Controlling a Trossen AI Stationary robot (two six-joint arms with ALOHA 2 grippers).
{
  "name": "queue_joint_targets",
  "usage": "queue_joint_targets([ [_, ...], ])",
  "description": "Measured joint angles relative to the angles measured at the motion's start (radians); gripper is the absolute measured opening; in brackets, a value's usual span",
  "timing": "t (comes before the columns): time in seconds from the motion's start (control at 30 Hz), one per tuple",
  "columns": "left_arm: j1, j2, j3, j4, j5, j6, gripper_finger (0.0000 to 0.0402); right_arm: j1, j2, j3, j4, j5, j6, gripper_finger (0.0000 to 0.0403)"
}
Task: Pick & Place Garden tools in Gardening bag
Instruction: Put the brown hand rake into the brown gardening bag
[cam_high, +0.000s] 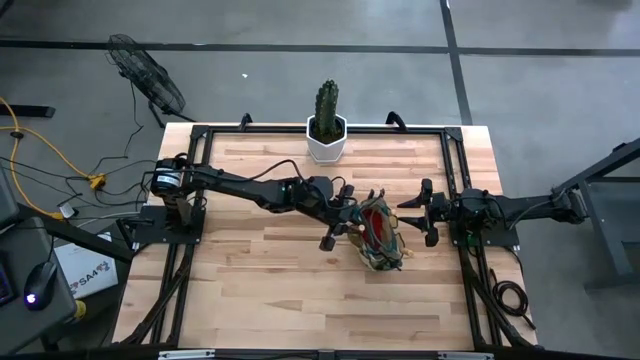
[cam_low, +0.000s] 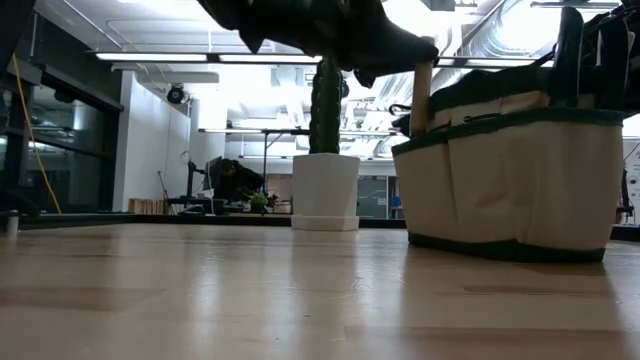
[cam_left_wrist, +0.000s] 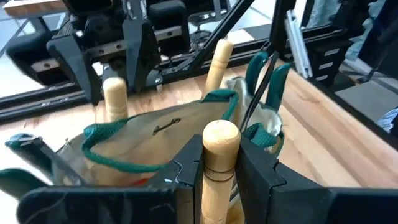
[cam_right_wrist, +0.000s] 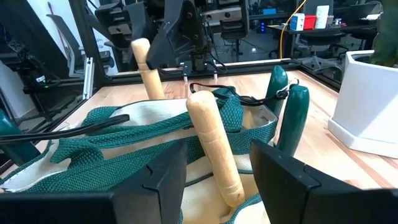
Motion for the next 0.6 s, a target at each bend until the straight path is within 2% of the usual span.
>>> queue_joint_targets([
  [0.6, 0.000, 0.033, 0.002, -0.060, -0.014, -0.011, 0.0061, 0.000, 0.000, 0.000, 0.000, 0.000, 0.000, 0.0168],
])
